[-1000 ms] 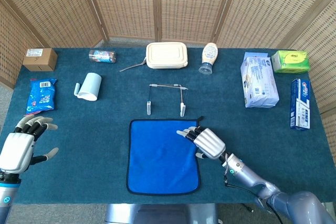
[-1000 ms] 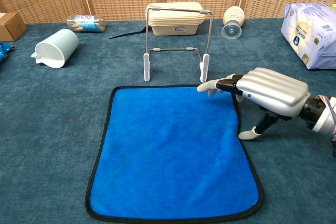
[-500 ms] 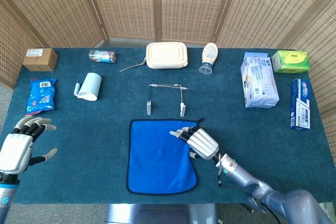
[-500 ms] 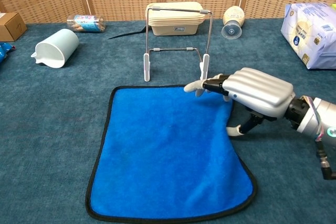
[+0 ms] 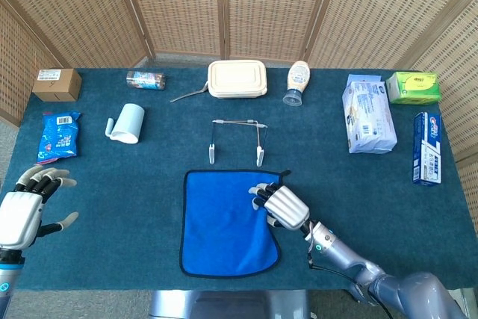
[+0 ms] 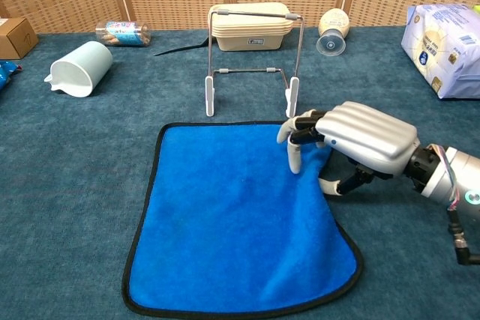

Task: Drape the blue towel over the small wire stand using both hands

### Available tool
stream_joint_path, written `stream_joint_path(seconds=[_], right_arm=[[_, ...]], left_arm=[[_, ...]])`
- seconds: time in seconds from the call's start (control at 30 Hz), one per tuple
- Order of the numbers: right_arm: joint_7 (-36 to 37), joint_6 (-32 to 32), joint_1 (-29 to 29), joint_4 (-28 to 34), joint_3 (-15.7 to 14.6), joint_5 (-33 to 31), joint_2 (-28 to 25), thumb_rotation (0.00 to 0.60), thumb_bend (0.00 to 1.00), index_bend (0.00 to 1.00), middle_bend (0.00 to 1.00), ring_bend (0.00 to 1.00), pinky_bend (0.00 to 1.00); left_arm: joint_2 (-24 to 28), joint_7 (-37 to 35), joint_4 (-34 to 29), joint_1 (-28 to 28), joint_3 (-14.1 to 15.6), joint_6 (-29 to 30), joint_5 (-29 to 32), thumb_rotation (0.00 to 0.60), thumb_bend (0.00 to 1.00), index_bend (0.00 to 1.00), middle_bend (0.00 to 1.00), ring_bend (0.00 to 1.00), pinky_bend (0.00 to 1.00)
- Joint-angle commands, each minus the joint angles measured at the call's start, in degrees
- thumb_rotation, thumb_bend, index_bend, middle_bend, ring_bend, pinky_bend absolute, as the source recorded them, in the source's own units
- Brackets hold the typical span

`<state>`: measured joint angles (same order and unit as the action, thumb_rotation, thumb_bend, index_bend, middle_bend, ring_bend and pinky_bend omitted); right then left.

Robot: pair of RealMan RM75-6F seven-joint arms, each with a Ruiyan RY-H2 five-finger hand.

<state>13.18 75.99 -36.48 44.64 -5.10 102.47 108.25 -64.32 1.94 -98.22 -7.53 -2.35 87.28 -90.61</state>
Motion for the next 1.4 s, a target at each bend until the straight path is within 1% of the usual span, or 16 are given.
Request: stream_joint_path(seconds=[0.03,0.2,0.3,0.47,0.6,0.83,1.03,1.13,1.23,1.3,1.4], right_arm=[[0.1,0.1,0.2,-0.1,0.0,-0.1,0.2,0.600,0.33,0.57,0.32,0.27,0.45],[0.3,0.4,0.3,-0.3,-0.1,-0.2,0.6,0.600,0.34,0.64,0.34,0.28,0.45],[0.6,0.4,0.4,-0.3,-0.2,-0.2,0.8,0.600,0.37,0.67,0.35,0.29,0.45],[0.9,0.9,0.6,-0.4,-0.2,-0.2,1.1,0.600,0.39,0.72,0.36,0.30,0.45],[1.1,0.8,0.8,-0.2,-0.2,-0.5,1.1,0.600,0.38,0.72,0.36,0.30,0.45],[0.7,0.6,1.2,0.4,0.1,-1.3,1.2,0.600,0.37,0.73,0.37,0.30,0.45],[0.3,0.1,1.2,0.9,0.3,-1.5,1.1,0.600,0.35,0.72,0.37,0.30,0.45],[0.1,0.2,1.2,1.2,0.5,-1.6,1.1,0.600,0.35,0.74,0.38,0.30,0.45],[-0.1,0.4,1.3,1.4,0.6,-1.7,1.1,0.600,0.37,0.76,0.40,0.30,0.45],[-0.1,0.5,1.4,1.6,0.7,-1.7,1.1,0.600,0.40,0.76,0.40,0.30,0.45],[-0.2,0.6,1.3,1.6,0.8,-1.7,1.2,0.600,0.43,0.74,0.40,0.30,0.45]], left_arm=[[-0.1,0.0,0.1,0.0,0.0,0.0,0.0,0.600,0.15,0.37,0.31,0.26,0.16],[-0.1,-0.1,0.1,-0.1,-0.2,0.0,0.0,0.600,0.15,0.37,0.31,0.26,0.16],[-0.1,-0.1,0.2,-0.1,-0.2,0.0,0.0,0.600,0.15,0.37,0.31,0.26,0.16],[-0.1,0.1,0.3,-0.2,-0.1,-0.4,0.2,0.600,0.15,0.38,0.31,0.26,0.16],[0.0,2.1,0.6,-0.4,0.0,-1.4,0.7,0.600,0.15,0.41,0.31,0.26,0.16],[-0.9,7.3,2.3,-1.0,0.8,-2.6,-0.3,0.600,0.15,0.38,0.29,0.25,0.16],[-2.4,9.1,3.9,-1.8,0.9,-3.1,-1.5,0.600,0.15,0.36,0.28,0.24,0.15],[-3.7,9.9,4.8,-2.3,0.9,-3.3,-2.3,0.600,0.13,0.36,0.28,0.24,0.15],[-5.0,10.0,5.5,-2.8,0.5,-3.1,-2.8,0.600,0.11,0.37,0.29,0.24,0.16],[-5.8,9.7,6.1,-3.0,0.4,-2.8,-3.2,0.600,0.11,0.37,0.29,0.24,0.16],[-7.3,9.6,7.4,-3.9,0.5,-3.4,-4.3,0.600,0.11,0.35,0.29,0.24,0.16]])
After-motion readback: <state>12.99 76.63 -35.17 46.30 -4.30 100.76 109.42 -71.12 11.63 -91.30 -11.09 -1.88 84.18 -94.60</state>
